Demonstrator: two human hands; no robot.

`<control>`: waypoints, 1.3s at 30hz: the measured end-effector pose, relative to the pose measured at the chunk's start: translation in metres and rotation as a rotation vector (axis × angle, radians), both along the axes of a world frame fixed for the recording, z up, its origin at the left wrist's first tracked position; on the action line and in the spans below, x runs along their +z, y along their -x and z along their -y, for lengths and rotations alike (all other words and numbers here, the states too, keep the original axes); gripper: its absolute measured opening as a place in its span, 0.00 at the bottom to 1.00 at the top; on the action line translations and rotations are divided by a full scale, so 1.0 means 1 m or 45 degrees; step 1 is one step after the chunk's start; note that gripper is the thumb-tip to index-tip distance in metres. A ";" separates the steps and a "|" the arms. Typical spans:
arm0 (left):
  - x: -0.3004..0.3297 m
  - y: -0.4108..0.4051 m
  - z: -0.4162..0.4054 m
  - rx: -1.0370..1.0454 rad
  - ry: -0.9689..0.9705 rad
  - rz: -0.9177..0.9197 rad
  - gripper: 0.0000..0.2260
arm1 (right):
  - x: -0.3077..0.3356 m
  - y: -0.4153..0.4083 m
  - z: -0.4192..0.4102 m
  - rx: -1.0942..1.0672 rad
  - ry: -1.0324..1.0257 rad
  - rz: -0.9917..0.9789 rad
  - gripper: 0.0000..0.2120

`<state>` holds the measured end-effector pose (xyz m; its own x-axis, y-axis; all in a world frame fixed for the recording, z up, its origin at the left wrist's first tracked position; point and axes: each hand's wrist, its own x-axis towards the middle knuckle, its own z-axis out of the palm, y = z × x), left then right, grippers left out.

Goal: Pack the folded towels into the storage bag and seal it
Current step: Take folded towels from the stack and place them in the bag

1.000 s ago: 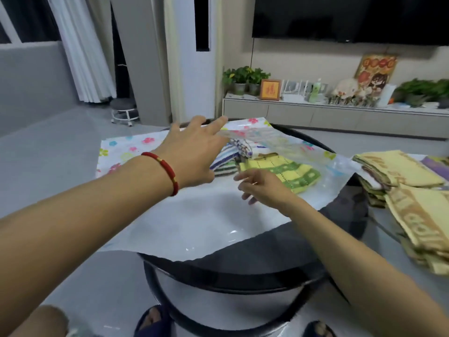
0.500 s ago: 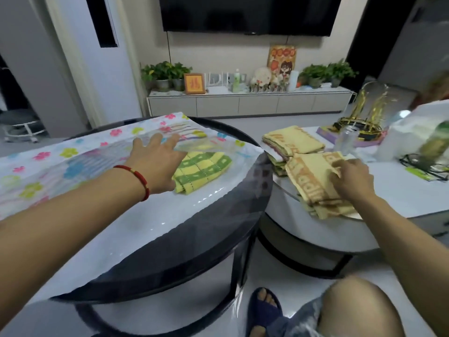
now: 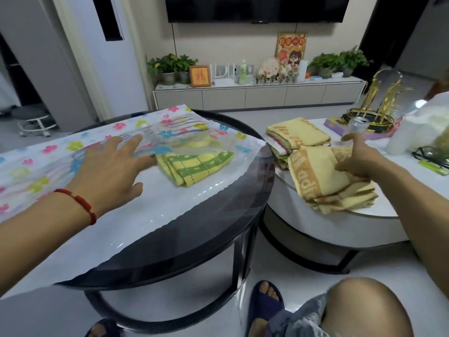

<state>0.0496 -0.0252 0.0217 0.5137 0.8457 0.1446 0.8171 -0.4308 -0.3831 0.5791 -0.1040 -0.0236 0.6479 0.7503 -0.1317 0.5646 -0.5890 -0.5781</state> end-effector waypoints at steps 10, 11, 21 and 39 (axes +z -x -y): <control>0.029 0.078 0.013 0.097 0.027 -0.039 0.35 | 0.070 0.134 0.042 0.666 -0.089 -1.220 0.16; 0.038 0.080 0.011 0.087 0.027 -0.053 0.36 | 0.070 0.156 0.041 0.742 -0.059 -1.265 0.16; 0.119 0.095 -0.006 0.166 0.243 -0.248 0.53 | 0.039 0.398 -0.075 0.975 -0.173 -1.417 0.19; 0.114 0.109 -0.008 0.054 0.214 -0.231 0.49 | -0.049 0.607 -0.153 1.026 -0.366 -1.085 0.24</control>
